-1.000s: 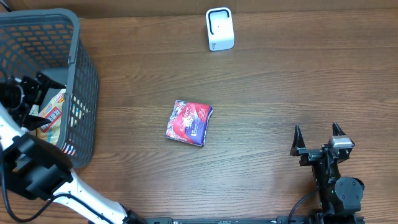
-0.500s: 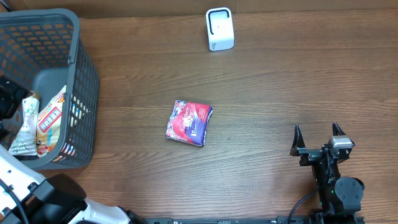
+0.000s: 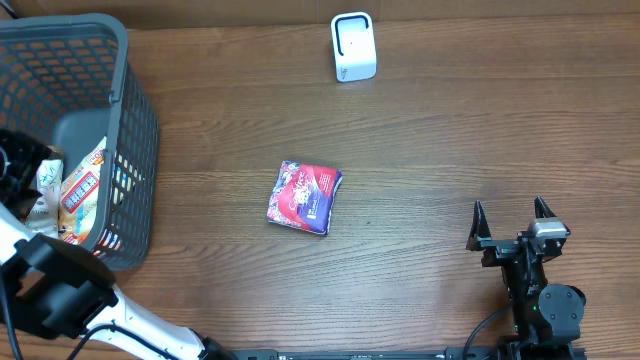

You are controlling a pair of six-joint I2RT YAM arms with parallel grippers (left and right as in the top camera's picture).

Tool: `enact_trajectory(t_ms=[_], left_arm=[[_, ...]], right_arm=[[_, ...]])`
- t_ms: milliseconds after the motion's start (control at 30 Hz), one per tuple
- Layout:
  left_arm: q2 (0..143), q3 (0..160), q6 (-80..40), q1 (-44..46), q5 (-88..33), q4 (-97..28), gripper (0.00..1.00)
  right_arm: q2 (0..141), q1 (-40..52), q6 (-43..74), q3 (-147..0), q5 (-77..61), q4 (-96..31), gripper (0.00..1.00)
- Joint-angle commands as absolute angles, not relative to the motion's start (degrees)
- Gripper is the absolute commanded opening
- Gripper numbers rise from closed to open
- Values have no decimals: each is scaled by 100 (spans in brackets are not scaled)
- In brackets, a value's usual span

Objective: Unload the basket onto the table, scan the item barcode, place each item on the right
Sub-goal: 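Lower the left gripper and grasp the beige wet-wipe pack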

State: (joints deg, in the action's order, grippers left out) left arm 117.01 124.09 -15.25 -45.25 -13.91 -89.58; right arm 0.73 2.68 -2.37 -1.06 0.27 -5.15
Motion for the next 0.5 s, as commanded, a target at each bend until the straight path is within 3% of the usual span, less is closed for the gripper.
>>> enact_trajectory(t_ms=[0,200,467], left_arm=[[11837,12411,-1105,-4244,-1505,-8969,78],[11942,12346,-1284,-3697,-19,-9021,93],[12239,12007,-1806,-3367,878,-8858,98]], right_arm=[[16,298,-266,-45,36,-475,100],[16,298,-263,-45,36,-475,100],[16,298,-266,-45,36,-475,100]])
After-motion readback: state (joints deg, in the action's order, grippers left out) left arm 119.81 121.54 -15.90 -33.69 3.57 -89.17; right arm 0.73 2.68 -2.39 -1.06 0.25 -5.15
